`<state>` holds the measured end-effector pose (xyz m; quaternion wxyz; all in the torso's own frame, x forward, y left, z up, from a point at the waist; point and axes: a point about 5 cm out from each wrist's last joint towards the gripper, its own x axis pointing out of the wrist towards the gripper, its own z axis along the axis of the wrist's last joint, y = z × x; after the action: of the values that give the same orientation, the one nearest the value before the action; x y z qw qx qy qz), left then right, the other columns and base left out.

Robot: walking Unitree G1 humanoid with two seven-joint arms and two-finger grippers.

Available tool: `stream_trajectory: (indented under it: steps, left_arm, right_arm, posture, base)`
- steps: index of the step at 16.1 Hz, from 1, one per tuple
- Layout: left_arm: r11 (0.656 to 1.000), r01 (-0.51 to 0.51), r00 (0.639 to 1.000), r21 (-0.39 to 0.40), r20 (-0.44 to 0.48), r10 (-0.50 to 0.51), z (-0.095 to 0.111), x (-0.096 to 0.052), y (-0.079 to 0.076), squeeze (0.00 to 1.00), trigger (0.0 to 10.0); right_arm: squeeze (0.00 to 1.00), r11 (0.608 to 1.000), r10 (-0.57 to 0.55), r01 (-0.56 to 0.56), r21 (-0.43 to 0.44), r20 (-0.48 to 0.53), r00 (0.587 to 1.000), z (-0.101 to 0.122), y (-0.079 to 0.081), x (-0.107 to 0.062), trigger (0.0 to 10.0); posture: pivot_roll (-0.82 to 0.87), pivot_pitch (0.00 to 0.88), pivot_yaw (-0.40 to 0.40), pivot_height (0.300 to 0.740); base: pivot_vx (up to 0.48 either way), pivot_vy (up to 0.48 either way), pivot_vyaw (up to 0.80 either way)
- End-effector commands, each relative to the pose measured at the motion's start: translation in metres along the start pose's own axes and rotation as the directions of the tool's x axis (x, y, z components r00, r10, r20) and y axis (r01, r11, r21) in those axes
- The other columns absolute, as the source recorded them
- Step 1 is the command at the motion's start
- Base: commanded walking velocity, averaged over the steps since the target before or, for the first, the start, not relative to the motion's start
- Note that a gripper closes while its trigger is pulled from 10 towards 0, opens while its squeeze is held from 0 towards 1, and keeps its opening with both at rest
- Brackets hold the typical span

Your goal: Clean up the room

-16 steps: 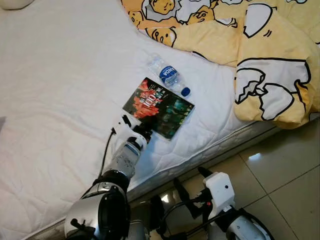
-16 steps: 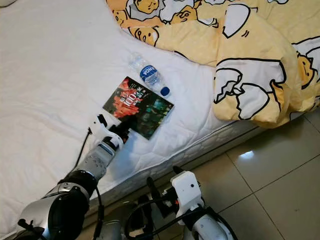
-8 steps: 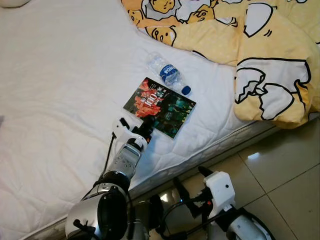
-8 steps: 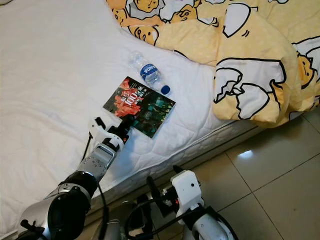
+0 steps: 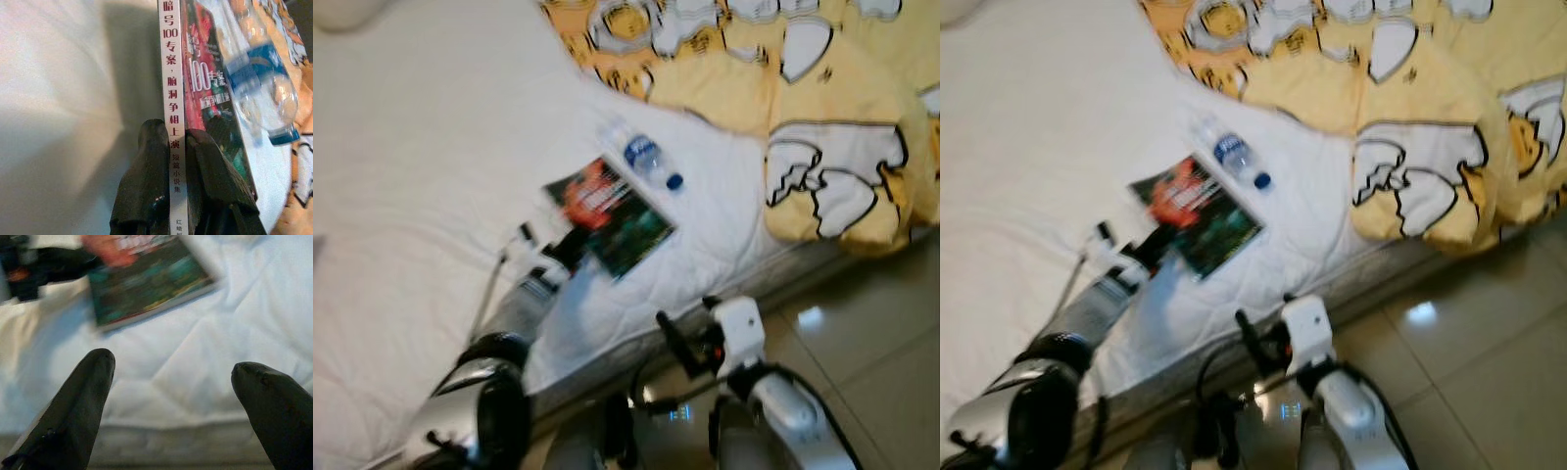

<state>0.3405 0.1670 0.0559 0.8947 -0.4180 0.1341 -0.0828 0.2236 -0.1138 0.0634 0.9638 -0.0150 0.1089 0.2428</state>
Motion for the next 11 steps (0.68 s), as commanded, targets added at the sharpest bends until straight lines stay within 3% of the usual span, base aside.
stream_trajectory:
  steps: [1, 4, 5, 6, 7, 8, 9, 10, 11]
  left_arm:
    - [0.998, -0.024, 0.999, 0.06, 0.045, 0.022, 0.023, -0.008, 0.012, 0.0, 0.0]
    - [0.976, -0.073, 0.981, 0.206, 0.189, 0.034, 0.073, -0.019, 0.016, 0.0, 0.0]
    - [0.911, -0.139, 0.959, 0.389, 0.283, 0.026, 0.093, -0.027, 0.01, 0.0, 0.0]
    - [0.849, -0.177, 0.949, 0.497, 0.316, 0.013, 0.099, -0.033, 0.006, 0.0, 0.0]
    - [0.661, -0.275, 0.933, 0.699, 0.36, 0.007, 0.099, -0.05, 0.001, 0.0, 0.0]
    - [0.593, -0.321, 0.925, 0.738, 0.378, 0.03, 0.093, -0.062, 0.005, 0.0, 0.0]
    - [0.559, -0.359, 0.919, 0.748, 0.387, 0.074, 0.084, -0.076, 0.012, 0.0, 0.0]
    - [0.546, -0.391, 0.916, 0.741, 0.371, 0.152, 0.058, -0.103, 0.026, 0.0, 0.0]
    - [0.581, -0.381, 0.918, 0.719, 0.367, 0.149, 0.049, -0.109, 0.026, 0.0, 0.0]
  right_arm:
    - [0.0, 0.999, -0.004, 0.004, 0.036, 0.009, 1.0, -0.001, -0.003, 0.007, 10.0]
    - [0.0, 0.999, -0.017, 0.015, 0.028, 0.065, 0.998, 0.016, -0.019, 0.039, 10.0]
    - [0.0, 1.0, -0.022, 0.02, 0.02, 0.096, 0.995, 0.026, -0.024, 0.05, 10.0]
    - [0.0, 1.0, -0.027, 0.025, 0.018, 0.108, 0.994, 0.031, -0.028, 0.055, 10.0]
    - [0.0, 0.997, -0.068, 0.064, 0.033, 0.138, 0.988, 0.04, -0.038, 0.059, 10.0]
    - [0.0, 0.995, -0.094, 0.09, 0.029, 0.15, 0.984, 0.045, -0.045, 0.059, 10.0]
    - [0.0, 0.994, -0.111, 0.109, 0.017, 0.166, 0.98, 0.05, -0.051, 0.057, 10.0]
    - [0.0, 0.99, -0.13, 0.138, -0.035, 0.184, 0.974, 0.056, -0.058, 0.052, 10.0]
    - [0.0, 0.986, -0.14, 0.155, -0.068, 0.186, 0.973, 0.057, -0.061, 0.052, 10.0]
  posture:
    - [-0.18, 0.012, 0.184, 0.74]
    - [-0.12, 0.0, 0.16, 0.74]
    - [-0.1, 0.0, 0.153, 0.74]
    - [-0.09, 0.0, 0.147, 0.74]
    - [-0.08, 0.0, 0.141, 0.74]
    - [-0.07, 0.0, 0.138, 0.74]
    - [-0.07, 0.0, 0.134, 0.74]
    - [-0.07, 0.0, 0.13, 0.74]
    - [-0.08, 0.0, 0.141, 0.74]
  base:
    - [0.0, 0.0, 0.0]
    - [0.0, 0.0, 0.0]
    - [0.0, 0.0, 0.0]
    - [0.0, 0.0, 0.0]
    - [0.0, 0.0, 0.0]
    - [0.0, 0.0, 0.0]
    - [0.0, 0.0, 0.0]
    - [0.0, 0.0, 0.0]
    - [0.0, 0.0, 0.0]
